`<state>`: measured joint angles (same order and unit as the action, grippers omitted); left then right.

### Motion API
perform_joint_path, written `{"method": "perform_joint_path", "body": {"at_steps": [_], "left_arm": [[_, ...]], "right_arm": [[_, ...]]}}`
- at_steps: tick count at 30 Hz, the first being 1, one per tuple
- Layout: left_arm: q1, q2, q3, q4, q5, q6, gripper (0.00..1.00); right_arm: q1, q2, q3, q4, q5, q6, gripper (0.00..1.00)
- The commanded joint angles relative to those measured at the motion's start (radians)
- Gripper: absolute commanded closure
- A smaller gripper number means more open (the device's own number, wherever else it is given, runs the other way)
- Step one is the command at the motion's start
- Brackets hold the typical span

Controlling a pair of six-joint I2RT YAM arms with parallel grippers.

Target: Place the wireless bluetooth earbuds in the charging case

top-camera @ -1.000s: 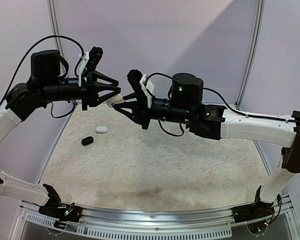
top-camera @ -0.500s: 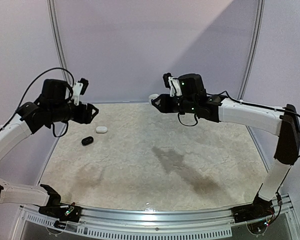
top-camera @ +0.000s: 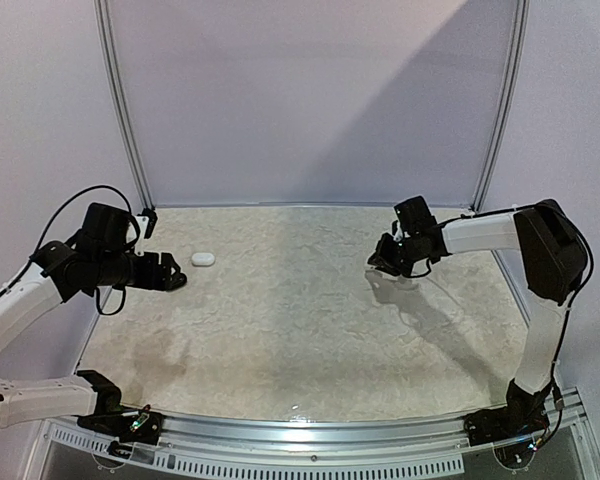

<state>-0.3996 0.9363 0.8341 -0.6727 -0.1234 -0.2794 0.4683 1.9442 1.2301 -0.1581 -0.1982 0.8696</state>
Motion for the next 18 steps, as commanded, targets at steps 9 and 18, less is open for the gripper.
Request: {"method": "perform_joint_path", "body": {"at_steps": [9,18], "left_arm": [[0.022,0.012,-0.001,0.018,0.013,-0.009,0.14],[0.028,-0.009,-0.006,0.034,0.003,0.007,0.14]], "right_arm": [[-0.12,0.068,-0.053,-0.107,-0.096,-0.056,0.53],[-0.128,-0.045,0.113,-0.444,0.171,-0.204,0.01]]}}
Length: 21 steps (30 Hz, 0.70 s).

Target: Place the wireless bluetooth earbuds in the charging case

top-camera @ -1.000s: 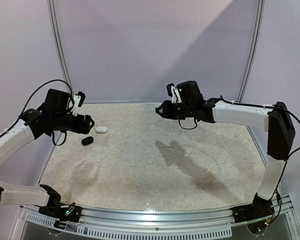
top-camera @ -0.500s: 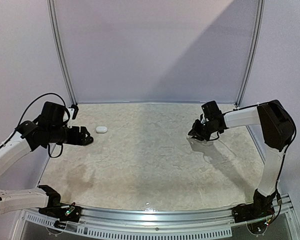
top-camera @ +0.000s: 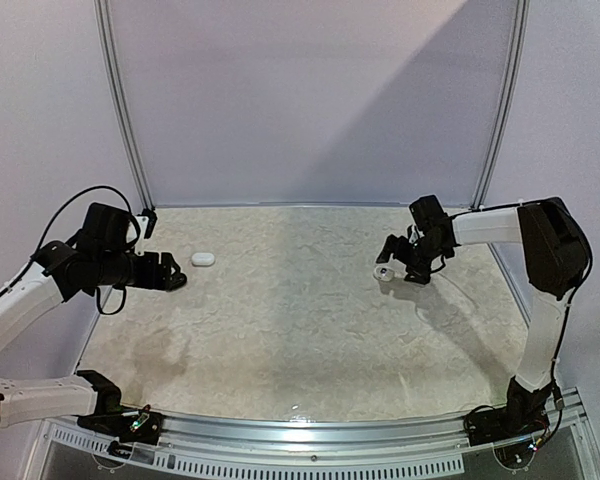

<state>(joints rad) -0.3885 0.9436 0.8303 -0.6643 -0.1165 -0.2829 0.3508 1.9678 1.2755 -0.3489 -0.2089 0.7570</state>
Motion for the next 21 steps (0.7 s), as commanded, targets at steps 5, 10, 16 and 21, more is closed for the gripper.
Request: {"method": "perform_joint_path", "body": {"at_steps": [5,10,16,21], "left_arm": [[0.029,-0.037,-0.032,0.04,-0.032,0.014,0.14],[0.053,-0.067,-0.098,0.095,-0.123,0.033,0.14],[0.082,-0.083,-0.227,0.282,-0.241,0.114,0.04],[0.083,-0.069,-0.324,0.449,-0.315,0.19,0.01]], "right_arm": [[-0.013,-0.218,0.121,-0.367,0.416,-0.186,0.01],[-0.013,-0.501,-0.079,-0.2,0.6,-0.268,0.01],[-0.013,-0.824,-0.483,0.074,0.84,-0.176,0.01],[-0.012,-0.989,-0.658,0.094,0.883,-0.089,0.01]]}}
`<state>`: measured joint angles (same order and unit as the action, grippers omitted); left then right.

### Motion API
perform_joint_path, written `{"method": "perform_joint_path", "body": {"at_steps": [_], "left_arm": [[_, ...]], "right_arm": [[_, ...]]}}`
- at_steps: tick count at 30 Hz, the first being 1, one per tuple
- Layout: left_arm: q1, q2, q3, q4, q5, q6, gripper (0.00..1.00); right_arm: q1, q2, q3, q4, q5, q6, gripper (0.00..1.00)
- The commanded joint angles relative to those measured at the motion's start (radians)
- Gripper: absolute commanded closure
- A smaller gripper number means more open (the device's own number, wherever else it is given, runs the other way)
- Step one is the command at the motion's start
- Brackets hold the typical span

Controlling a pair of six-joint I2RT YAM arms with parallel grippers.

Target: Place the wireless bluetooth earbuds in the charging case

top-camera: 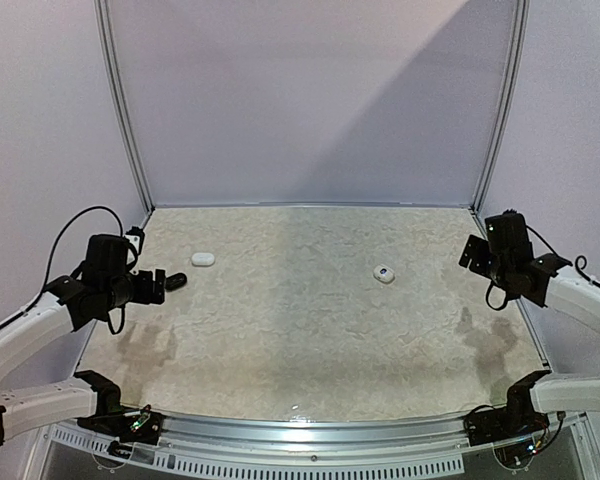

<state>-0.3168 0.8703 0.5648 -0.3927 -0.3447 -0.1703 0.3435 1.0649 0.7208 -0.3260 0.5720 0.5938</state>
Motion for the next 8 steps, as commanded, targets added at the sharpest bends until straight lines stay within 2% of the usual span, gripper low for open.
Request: {"method": "perform_joint_path", "body": {"at_steps": [1,8], "left_arm": [[0.012,0.008,-0.074,0.202,-0.093,0.079,0.01],[0.014,0.013,-0.133,0.285,-0.088,0.112,0.01]], "right_arm": [[-0.005,-0.113,-0.134,0.091,0.098,0.081,0.01],[-0.005,-0.204,-0.204,0.152,0.093,0.078,0.01]]}}
